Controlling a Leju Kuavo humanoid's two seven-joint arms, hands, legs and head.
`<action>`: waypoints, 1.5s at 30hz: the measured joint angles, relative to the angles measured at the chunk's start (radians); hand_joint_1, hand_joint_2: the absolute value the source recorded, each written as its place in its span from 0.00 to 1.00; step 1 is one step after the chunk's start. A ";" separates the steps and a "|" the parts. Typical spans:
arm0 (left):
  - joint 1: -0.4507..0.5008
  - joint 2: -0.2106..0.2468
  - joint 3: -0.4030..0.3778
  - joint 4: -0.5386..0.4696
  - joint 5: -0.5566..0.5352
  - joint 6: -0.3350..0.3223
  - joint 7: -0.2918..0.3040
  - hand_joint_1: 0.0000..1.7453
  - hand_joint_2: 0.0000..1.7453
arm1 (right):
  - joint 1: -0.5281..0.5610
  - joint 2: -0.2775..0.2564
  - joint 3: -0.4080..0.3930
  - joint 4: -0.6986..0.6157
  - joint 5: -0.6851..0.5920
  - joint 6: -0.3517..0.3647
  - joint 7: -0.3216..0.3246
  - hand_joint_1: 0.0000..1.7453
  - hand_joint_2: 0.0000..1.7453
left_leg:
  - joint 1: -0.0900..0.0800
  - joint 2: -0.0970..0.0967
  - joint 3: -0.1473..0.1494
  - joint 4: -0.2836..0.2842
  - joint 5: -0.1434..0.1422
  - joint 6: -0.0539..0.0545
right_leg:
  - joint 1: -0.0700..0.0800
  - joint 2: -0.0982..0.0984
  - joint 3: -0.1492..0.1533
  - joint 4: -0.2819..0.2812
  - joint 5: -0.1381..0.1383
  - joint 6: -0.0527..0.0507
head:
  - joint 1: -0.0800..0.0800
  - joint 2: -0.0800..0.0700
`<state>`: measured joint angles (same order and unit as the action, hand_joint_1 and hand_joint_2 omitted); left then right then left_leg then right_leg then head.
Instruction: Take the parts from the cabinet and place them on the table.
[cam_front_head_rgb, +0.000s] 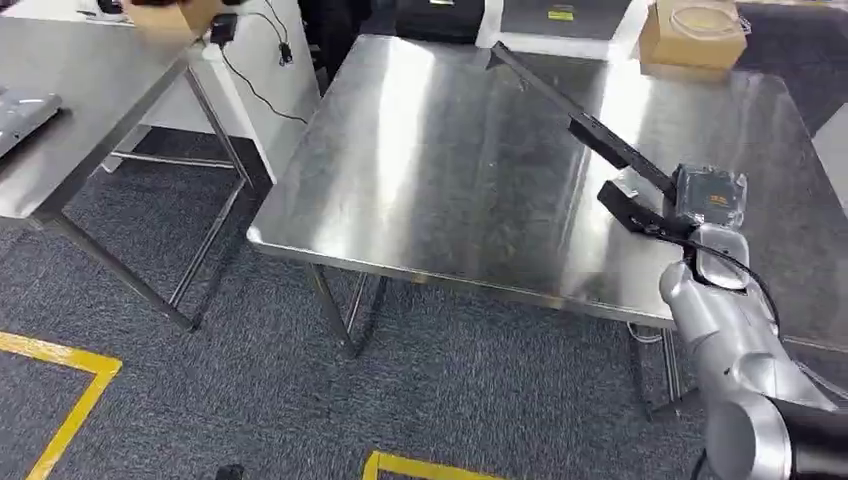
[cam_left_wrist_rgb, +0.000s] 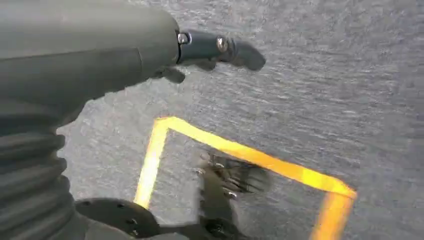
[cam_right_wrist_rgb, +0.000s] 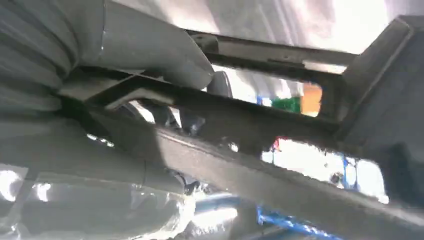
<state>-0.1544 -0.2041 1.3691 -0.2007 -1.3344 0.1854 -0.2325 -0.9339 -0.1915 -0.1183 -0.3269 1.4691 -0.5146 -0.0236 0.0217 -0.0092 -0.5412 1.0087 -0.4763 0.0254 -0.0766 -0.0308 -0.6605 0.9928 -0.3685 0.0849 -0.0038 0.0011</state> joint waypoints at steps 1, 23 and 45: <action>-0.001 -0.002 0.001 0.000 0.010 -0.001 -0.043 0.00 1.00 | -0.003 -0.003 -0.002 -0.004 0.001 -0.002 0.001 0.98 1.00 | 0.003 0.005 0.007 -0.004 0.001 -0.006 | 0.010 0.005 0.001 0.002 -0.002 -0.011 | -0.011 0.001; -0.032 -0.001 0.097 -0.002 0.139 0.071 -0.367 0.00 1.00 | 0.015 -0.033 -0.044 -0.009 0.009 -0.031 -0.008 0.98 1.00 | -0.035 -0.018 -0.111 -0.018 0.116 0.007 | 0.047 0.030 0.076 -0.028 -0.051 -0.038 | -0.011 0.001; -0.038 -0.001 0.101 -0.002 0.138 0.048 -0.352 0.00 1.00 | 0.011 -0.031 -0.044 -0.008 0.021 0.038 0.040 0.00 1.00 | -0.039 -0.019 -0.112 -0.018 0.117 0.018 | 0.042 0.030 0.080 -0.039 -0.045 -0.029 | -0.010 0.001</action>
<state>-0.1921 -0.2049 1.4698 -0.2022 -1.1963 0.2331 -0.5848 -0.9225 -0.2220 -0.1625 -0.3353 1.4897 -0.4762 0.0167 -0.0176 -0.0280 -0.6534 0.9903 -0.3592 0.0435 -0.0344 -0.0012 -0.5801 0.9543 -0.4140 0.0557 -0.0141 0.0019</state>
